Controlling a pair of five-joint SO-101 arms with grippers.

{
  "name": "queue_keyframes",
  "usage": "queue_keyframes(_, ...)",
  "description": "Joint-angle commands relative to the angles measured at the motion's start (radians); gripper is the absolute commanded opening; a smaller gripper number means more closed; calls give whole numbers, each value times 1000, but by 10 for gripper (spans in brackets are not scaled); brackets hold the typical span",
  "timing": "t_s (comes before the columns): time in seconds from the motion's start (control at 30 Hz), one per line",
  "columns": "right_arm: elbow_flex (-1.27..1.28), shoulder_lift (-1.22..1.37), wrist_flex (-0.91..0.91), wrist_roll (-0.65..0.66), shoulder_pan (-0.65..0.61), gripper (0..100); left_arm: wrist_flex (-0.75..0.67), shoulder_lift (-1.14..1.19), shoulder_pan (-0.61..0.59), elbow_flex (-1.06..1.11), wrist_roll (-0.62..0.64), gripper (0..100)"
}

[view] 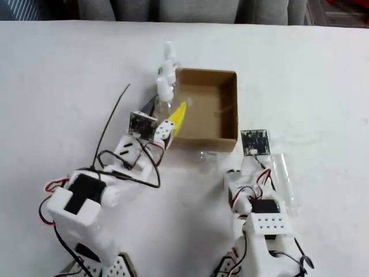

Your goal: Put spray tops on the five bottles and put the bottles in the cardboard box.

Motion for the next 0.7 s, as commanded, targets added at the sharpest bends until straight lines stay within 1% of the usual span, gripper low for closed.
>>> queue_keyframes(0.0, -9, -16, -18, 11, 12, 16, -34, -2, -5, -31, 6, 21)
queue_keyframes(0.17, -9, -16, -18, 11, 12, 17, -31, -1, -5, -31, 6, 24)
queue_keyframes(0.27, -9, -16, -18, 11, 12, 17, 6, -7, -5, -31, 6, 26)
queue_keyframes(0.33, -9, -16, -18, 11, 12, 16, 14, -7, -5, -31, 8, 58)
queue_keyframes(0.47, -9, -16, -18, 11, 13, 16, 17, -7, -5, -31, 12, 159)
queue_keyframes(0.67, -9, -16, -18, 11, 13, 16, 18, -7, -10, -31, 12, 176)
